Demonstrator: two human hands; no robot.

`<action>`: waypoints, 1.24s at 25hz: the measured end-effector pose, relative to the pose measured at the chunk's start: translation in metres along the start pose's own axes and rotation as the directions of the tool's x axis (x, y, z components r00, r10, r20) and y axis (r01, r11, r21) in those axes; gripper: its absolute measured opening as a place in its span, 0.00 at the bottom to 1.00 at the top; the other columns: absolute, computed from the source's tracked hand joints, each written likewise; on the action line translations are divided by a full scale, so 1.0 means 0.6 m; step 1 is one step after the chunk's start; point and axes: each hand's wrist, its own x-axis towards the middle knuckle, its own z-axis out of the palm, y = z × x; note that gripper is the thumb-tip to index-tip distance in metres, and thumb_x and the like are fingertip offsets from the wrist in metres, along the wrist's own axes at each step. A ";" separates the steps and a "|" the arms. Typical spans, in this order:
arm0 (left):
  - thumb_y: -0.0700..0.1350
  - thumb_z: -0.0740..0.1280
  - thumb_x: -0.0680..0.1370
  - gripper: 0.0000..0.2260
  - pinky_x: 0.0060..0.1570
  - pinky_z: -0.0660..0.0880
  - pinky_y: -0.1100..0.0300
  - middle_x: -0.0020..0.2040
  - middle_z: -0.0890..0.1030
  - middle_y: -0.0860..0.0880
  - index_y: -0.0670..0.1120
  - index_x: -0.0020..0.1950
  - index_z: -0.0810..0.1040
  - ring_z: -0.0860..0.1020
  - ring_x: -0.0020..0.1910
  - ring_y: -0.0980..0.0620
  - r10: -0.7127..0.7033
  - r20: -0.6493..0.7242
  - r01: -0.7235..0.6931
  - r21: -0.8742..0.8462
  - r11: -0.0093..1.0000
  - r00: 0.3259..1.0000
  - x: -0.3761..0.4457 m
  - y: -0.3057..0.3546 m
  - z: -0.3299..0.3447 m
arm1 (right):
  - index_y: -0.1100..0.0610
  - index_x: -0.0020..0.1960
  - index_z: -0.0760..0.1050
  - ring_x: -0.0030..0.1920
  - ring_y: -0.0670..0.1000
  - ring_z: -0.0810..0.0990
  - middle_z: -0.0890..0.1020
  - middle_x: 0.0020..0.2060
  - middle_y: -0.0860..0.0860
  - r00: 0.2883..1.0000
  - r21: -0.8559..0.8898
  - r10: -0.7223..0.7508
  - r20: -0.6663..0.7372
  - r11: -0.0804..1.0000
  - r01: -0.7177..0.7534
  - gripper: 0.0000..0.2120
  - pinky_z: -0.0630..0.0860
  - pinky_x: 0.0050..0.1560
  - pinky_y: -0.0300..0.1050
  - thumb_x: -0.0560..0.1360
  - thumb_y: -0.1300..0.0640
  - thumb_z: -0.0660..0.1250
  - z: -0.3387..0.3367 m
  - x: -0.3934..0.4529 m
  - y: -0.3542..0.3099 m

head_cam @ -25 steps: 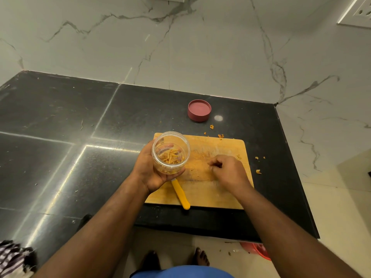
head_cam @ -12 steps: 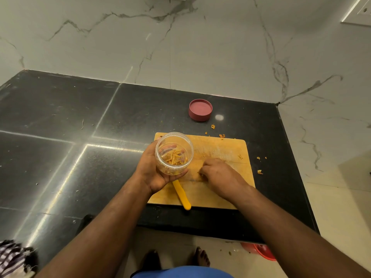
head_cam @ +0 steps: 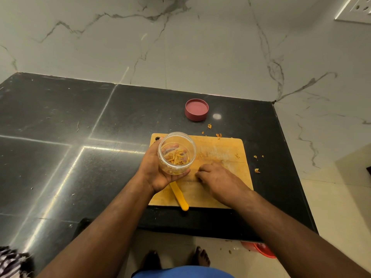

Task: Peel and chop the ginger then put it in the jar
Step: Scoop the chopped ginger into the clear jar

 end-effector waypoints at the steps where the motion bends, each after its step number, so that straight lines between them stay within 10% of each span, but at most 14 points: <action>1: 0.62 0.61 0.79 0.24 0.52 0.79 0.39 0.59 0.83 0.41 0.47 0.66 0.79 0.81 0.58 0.38 0.000 0.002 0.000 0.002 1.000 1.000 0.000 0.000 0.000 | 0.49 0.67 0.74 0.62 0.50 0.70 0.74 0.63 0.48 1.000 -0.006 -0.002 -0.009 1.000 0.002 0.14 0.73 0.62 0.45 0.82 0.56 0.60 0.002 0.001 0.003; 18: 0.62 0.62 0.79 0.24 0.56 0.77 0.37 0.58 0.84 0.41 0.46 0.64 0.80 0.81 0.58 0.38 -0.005 0.000 0.005 0.019 1.000 1.000 -0.004 -0.004 0.002 | 0.55 0.64 0.77 0.58 0.53 0.72 0.77 0.57 0.53 0.999 -0.118 -0.027 0.023 0.993 0.029 0.13 0.75 0.57 0.47 0.81 0.59 0.61 0.006 -0.002 -0.017; 21: 0.62 0.62 0.79 0.24 0.55 0.78 0.37 0.59 0.83 0.41 0.47 0.65 0.80 0.81 0.58 0.38 0.000 -0.008 0.000 0.021 1.000 1.000 -0.004 -0.004 -0.002 | 0.52 0.61 0.79 0.57 0.50 0.74 0.78 0.57 0.49 0.982 0.047 0.186 -0.035 0.982 -0.184 0.12 0.74 0.58 0.43 0.81 0.59 0.63 -0.002 0.003 -0.004; 24: 0.62 0.63 0.79 0.23 0.54 0.78 0.37 0.60 0.83 0.41 0.47 0.65 0.80 0.81 0.58 0.37 0.004 -0.013 -0.004 0.012 1.000 1.000 -0.005 -0.003 -0.008 | 0.55 0.54 0.83 0.51 0.48 0.80 0.83 0.55 0.52 0.733 0.756 0.674 0.095 0.430 -0.493 0.09 0.78 0.54 0.44 0.77 0.64 0.68 -0.032 0.005 0.042; 26: 0.62 0.63 0.79 0.23 0.54 0.78 0.37 0.59 0.83 0.41 0.48 0.65 0.80 0.81 0.58 0.37 0.005 -0.018 -0.004 0.019 1.000 1.000 -0.004 -0.003 -0.010 | 0.63 0.52 0.82 0.49 0.52 0.82 0.83 0.55 0.61 0.686 0.949 0.661 0.304 -0.146 -0.280 0.08 0.82 0.51 0.45 0.75 0.70 0.69 -0.060 -0.002 0.042; 27: 0.62 0.63 0.79 0.23 0.54 0.78 0.37 0.59 0.83 0.41 0.48 0.64 0.80 0.81 0.58 0.37 0.004 -0.019 -0.004 0.023 1.000 1.000 -0.004 -0.003 -0.009 | 0.65 0.52 0.81 0.48 0.53 0.83 0.82 0.55 0.63 0.702 0.946 0.638 0.317 -0.268 -0.183 0.08 0.83 0.49 0.43 0.75 0.71 0.68 -0.077 -0.004 0.034; 29: 0.62 0.63 0.79 0.23 0.53 0.79 0.38 0.59 0.83 0.41 0.47 0.64 0.81 0.81 0.58 0.37 -0.003 -0.013 0.004 0.030 1.000 1.000 -0.003 -0.005 -0.007 | 0.65 0.52 0.81 0.47 0.54 0.84 0.82 0.52 0.63 0.777 0.953 0.589 0.223 -0.301 -0.046 0.08 0.83 0.48 0.42 0.74 0.71 0.68 -0.124 -0.006 0.010; 31: 0.62 0.63 0.78 0.24 0.53 0.79 0.39 0.59 0.83 0.41 0.46 0.63 0.81 0.81 0.58 0.38 -0.012 0.013 0.012 0.042 0.999 1.000 -0.004 -0.007 -0.001 | 0.62 0.51 0.82 0.47 0.54 0.84 0.85 0.48 0.58 0.848 0.996 0.529 -0.018 -0.060 0.059 0.08 0.82 0.49 0.44 0.74 0.69 0.70 -0.178 -0.006 -0.028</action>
